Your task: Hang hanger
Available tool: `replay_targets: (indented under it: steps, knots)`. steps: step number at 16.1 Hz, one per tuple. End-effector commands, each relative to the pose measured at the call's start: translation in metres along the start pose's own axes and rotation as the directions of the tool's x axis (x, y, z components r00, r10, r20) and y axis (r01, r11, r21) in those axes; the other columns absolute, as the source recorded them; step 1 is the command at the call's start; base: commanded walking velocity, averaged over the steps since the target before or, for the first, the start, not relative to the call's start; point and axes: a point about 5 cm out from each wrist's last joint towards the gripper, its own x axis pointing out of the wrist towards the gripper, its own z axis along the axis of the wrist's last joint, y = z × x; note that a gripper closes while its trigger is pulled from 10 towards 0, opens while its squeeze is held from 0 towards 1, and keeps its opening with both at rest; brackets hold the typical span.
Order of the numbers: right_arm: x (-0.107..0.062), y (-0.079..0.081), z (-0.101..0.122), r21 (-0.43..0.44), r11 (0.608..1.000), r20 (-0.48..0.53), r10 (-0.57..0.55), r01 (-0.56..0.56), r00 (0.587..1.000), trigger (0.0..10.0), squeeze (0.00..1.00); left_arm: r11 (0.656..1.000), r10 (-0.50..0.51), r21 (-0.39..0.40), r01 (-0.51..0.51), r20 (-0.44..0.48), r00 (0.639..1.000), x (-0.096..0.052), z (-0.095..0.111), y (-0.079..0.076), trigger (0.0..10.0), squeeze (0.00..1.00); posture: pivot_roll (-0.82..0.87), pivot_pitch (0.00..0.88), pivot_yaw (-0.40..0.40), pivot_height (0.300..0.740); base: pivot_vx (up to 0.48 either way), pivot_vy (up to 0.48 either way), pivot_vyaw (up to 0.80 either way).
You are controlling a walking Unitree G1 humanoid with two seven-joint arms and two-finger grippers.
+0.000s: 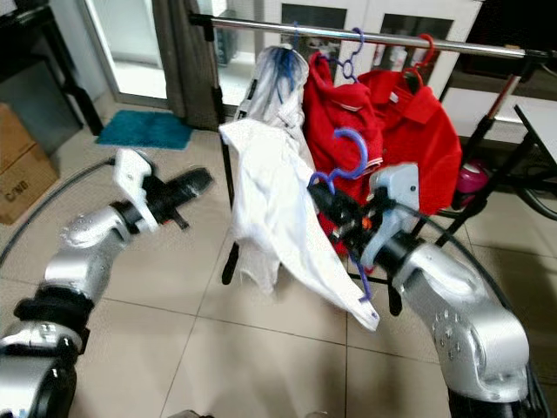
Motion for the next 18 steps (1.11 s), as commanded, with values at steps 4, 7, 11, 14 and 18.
replay_targets:
  steps: [4,7,11,14,18]
  knots:
    - [0.006,-0.005,0.016,0.063,0.998,0.077,-0.031,0.026,0.997,10.0,0.0,0.986,-0.09,0.134,0.097,-0.062,0.994,0.025,-0.012,-0.026,10.0,1.0,-0.28,0.0,0.034,0.74,0.0,0.0,0.0]
    - [0.004,-0.005,0.015,0.002,1.0,0.038,-0.023,0.023,0.999,10.0,0.0,0.999,0.009,0.038,-0.016,0.17,0.985,0.025,0.018,-0.011,10.0,1.0,-0.28,0.0,0.029,0.74,0.0,0.0,0.0]
    - [0.003,-0.002,0.016,-0.023,1.0,0.022,-0.012,0.012,1.0,10.0,0.0,0.965,0.147,-0.258,-0.044,0.394,0.907,0.023,0.048,0.011,10.0,1.0,-0.28,0.0,0.021,0.74,0.0,0.0,0.0]
    - [0.004,0.003,0.018,-0.027,0.999,0.033,0.017,-0.016,0.999,10.0,0.0,0.885,0.217,-0.466,-0.013,0.388,0.896,0.029,0.041,0.019,10.0,0.73,-0.28,0.0,0.027,0.74,0.0,0.0,0.0]
    - [0.003,0.01,0.022,-0.045,0.997,0.043,0.059,-0.057,0.997,10.0,0.0,0.654,0.3,-0.756,0.018,0.281,0.912,0.034,0.02,0.025,10.0,0.0,-0.29,0.0,0.039,0.74,0.0,0.0,0.0]
